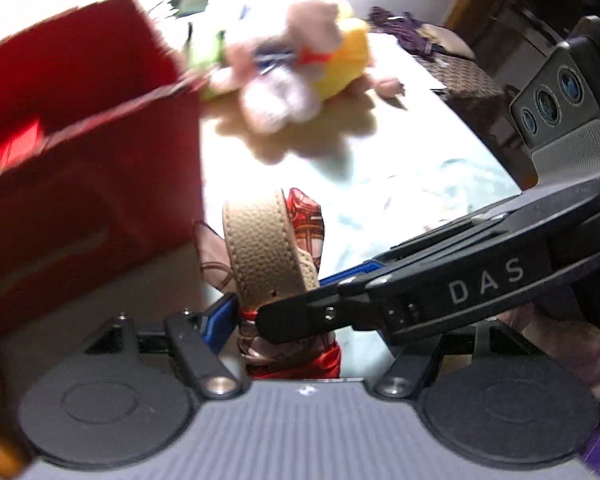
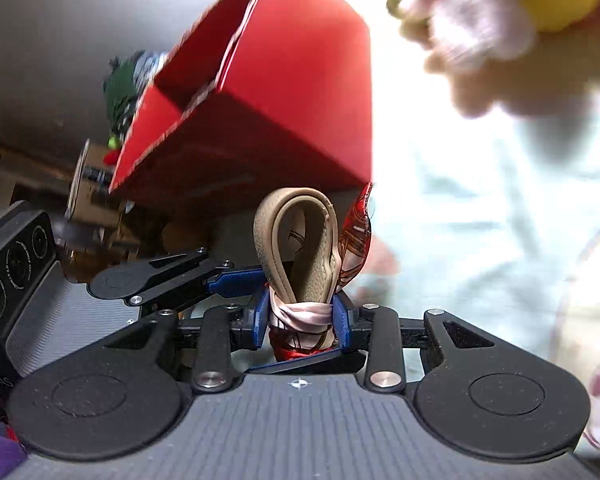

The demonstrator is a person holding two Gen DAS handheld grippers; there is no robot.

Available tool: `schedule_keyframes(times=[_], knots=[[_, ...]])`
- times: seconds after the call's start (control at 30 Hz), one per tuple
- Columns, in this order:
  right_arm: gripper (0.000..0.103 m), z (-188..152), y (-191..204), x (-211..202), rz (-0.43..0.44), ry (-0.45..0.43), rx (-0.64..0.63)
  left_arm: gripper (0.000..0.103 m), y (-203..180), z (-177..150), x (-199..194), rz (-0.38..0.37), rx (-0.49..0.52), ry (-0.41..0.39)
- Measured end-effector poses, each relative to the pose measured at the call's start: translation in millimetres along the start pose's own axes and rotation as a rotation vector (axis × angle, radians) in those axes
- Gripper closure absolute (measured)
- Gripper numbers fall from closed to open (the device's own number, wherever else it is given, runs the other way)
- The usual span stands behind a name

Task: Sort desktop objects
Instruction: 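Lift the beige strap with the right gripper and carry it over the red box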

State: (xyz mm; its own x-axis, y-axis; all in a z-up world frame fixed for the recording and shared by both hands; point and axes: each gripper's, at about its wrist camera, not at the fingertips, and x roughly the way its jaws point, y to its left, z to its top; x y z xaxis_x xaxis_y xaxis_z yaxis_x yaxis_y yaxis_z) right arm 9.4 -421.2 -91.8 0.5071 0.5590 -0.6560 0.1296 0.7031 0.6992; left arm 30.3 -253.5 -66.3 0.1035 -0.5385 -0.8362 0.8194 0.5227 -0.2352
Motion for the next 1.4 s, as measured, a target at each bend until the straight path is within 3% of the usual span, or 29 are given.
schedule_keyframes(times=[0.07, 0.3, 0.7, 0.87, 1.03, 1.4], knots=[[0.067, -1.9, -3.3, -12.2, -0.008, -0.04, 0.009, 0.03, -8.6, 24.9, 17.9, -0.009, 0.031, -0.013], [0.068, 2.2, 5.8, -45.6, -0.03, -0.18, -0.014, 0.03, -21.5, 52.5, 0.8, -0.056, 0.083, -0.086], [0.069, 52.0, 79.1, -64.6, 0.0, -0.332, -0.158, 0.03, 1.8, 83.7, -87.0, -0.047, 0.109, -0.272], [0.069, 79.2, 106.3, -47.7, -0.003, -0.326, -0.233, 0.03, 32.9, 93.1, -99.4, -0.014, 0.076, -0.306], [0.069, 104.1, 124.3, -14.7, -0.006, -0.281, -0.25, 0.03, 68.0, 98.0, -95.7, 0.025, 0.051, -0.289], [0.072, 141.4, 134.4, 44.5, -0.086, -0.206, -0.252, 0.035, 141.3, 109.1, -68.5, -0.049, -0.059, -0.209]])
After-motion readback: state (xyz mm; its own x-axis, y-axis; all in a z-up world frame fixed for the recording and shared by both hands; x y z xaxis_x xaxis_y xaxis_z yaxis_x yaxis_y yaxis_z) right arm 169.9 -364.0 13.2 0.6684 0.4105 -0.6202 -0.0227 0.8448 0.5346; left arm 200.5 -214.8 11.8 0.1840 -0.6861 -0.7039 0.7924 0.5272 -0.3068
